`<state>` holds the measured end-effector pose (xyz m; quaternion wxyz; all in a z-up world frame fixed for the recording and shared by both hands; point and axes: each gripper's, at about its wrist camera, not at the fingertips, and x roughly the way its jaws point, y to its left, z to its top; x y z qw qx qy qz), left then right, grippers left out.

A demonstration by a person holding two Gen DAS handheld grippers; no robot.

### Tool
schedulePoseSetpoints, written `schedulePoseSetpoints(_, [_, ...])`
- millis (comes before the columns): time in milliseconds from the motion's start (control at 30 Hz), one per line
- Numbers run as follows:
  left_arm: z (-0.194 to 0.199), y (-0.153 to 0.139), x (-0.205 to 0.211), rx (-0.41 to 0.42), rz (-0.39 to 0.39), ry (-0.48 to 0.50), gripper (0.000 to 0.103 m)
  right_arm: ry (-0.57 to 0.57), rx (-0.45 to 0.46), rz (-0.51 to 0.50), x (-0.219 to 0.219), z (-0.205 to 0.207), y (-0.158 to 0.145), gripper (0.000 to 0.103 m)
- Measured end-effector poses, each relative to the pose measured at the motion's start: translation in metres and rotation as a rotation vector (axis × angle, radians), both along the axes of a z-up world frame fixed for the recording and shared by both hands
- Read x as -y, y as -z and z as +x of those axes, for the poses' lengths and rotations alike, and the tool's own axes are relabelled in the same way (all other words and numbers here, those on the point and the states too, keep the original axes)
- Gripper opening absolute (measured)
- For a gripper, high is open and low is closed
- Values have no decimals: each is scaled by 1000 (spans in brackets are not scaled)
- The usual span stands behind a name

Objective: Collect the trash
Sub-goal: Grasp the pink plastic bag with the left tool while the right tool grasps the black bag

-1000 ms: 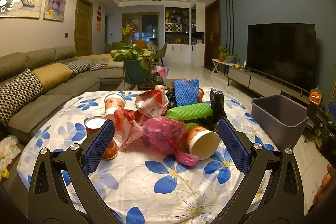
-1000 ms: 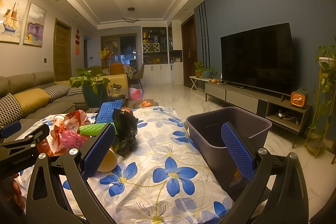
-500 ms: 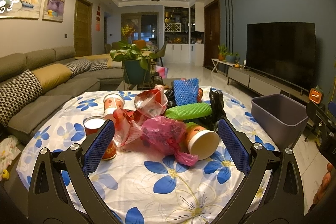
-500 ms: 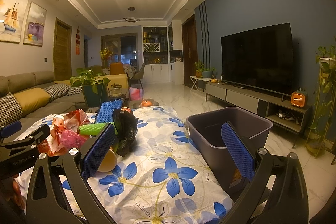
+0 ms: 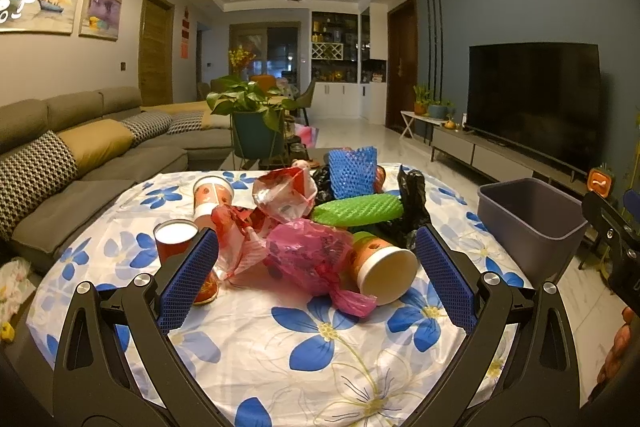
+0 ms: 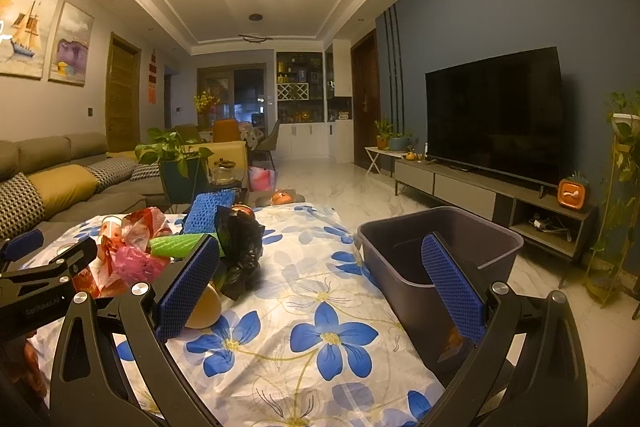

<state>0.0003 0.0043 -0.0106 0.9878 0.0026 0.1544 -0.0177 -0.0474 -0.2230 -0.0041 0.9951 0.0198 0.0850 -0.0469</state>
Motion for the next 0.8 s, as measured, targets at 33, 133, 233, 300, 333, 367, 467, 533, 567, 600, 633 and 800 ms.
schedulePoseSetpoints(33, [1,2,-2,3,-1,-7,97,-8,2,0,0,2,1,98])
schedulePoseSetpoints(133, [8,11,-10,-4,2,-37,97,-37,4,4,-1,8,4,98])
schedulePoseSetpoints(233, [15,21,-21,-29,-5,-59,97,-65,6,5,-5,17,10,98])
schedulePoseSetpoints(300, [21,27,-28,-48,-19,-68,97,-87,2,7,-9,24,14,98])
schedulePoseSetpoints(333, [24,30,-32,-58,-26,-70,97,-94,-5,9,-11,29,16,98])
schedulePoseSetpoints(367, [27,32,-33,-62,-31,-71,97,-99,-13,11,-12,33,18,98])
schedulePoseSetpoints(467, [35,37,-35,-55,-21,-65,97,-116,-32,16,-17,47,25,98])
schedulePoseSetpoints(533, [43,40,-33,-54,-10,-53,97,-124,-46,22,-19,56,29,98])
schedulePoseSetpoints(567, [47,41,-33,-53,-12,-45,97,-129,-52,27,-20,60,31,98])
schedulePoseSetpoints(600, [53,42,-31,-49,-15,-32,97,-134,-58,31,-21,64,33,98])
schedulePoseSetpoints(633, [57,43,-29,-46,-14,-23,96,-135,-61,33,-21,67,35,98])
schedulePoseSetpoints(800, [82,49,-22,-60,6,4,84,-154,-83,35,-23,87,43,98])
